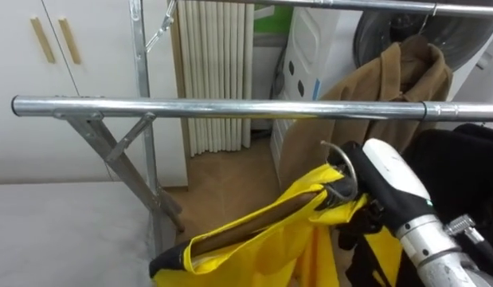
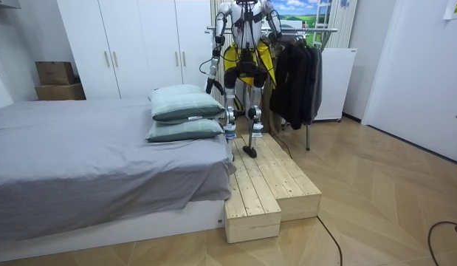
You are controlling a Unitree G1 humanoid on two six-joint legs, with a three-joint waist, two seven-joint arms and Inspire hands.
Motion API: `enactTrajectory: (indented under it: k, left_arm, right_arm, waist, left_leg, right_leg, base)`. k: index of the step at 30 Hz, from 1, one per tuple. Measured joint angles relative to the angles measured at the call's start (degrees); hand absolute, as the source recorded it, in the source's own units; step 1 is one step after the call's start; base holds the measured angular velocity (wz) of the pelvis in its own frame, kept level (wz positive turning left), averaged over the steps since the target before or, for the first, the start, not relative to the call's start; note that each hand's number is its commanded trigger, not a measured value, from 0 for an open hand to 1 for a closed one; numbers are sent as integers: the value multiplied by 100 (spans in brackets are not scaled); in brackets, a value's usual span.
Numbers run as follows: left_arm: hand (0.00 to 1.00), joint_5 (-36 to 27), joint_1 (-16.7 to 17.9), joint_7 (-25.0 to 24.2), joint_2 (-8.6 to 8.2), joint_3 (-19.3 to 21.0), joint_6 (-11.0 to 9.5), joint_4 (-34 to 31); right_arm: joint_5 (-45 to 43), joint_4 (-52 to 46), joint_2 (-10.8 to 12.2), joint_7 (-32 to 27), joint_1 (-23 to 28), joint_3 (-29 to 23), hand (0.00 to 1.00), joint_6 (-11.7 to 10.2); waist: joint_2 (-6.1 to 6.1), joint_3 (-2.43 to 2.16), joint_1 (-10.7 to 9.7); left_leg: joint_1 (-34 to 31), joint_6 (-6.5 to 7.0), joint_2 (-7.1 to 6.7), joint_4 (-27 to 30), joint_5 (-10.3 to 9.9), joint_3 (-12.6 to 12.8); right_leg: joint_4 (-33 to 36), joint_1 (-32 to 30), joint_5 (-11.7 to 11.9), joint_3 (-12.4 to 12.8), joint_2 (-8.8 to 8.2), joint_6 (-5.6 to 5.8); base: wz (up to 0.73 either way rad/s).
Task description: Hang clothes
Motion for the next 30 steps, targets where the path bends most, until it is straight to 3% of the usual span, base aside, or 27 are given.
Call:
enactTrajectory:
  k: [5, 14, 18, 30]
  left_arm:
    - [0, 1, 6, 18, -42, 126, 17, -4]
    - [0, 6, 2, 72, -66, 126, 24, -20]
    - [0, 5, -60, 141, -76, 129, 24, -19]
    - [0, 7, -46, 142, -70, 225, 133, -100]
  right_arm:
    - [1, 0, 127, 107, -8, -20, 100, 65]
    - [103, 16, 127, 232, -7, -27, 100, 195]
    - [553, 199, 121, 237, -8, -51, 100, 221]
    - [1051, 550, 120, 531, -10, -52, 100, 491]
  waist:
    - [-2, -6, 24]
    - [-3, -6, 14]
    - [-13, -6, 14]
    - [-104, 6, 44]
  left_leg:
    - [-3, 0, 3, -1, 0, 3]
    - [-2, 0, 13, 7, 0, -6]
    - [-3, 0, 12, 12, 0, -13]
    - [-6, 0, 9, 12, 0, -4]
  right_leg:
    - [1, 10, 1, -37, -5, -1]
    - [8, 8, 1, -64, 2, -2]
    - [9, 9, 0, -62, -1, -1]
    - [9, 5, 1, -76, -4, -2]
  base:
    - [1]
    - [0]
    - [0]
    - [0]
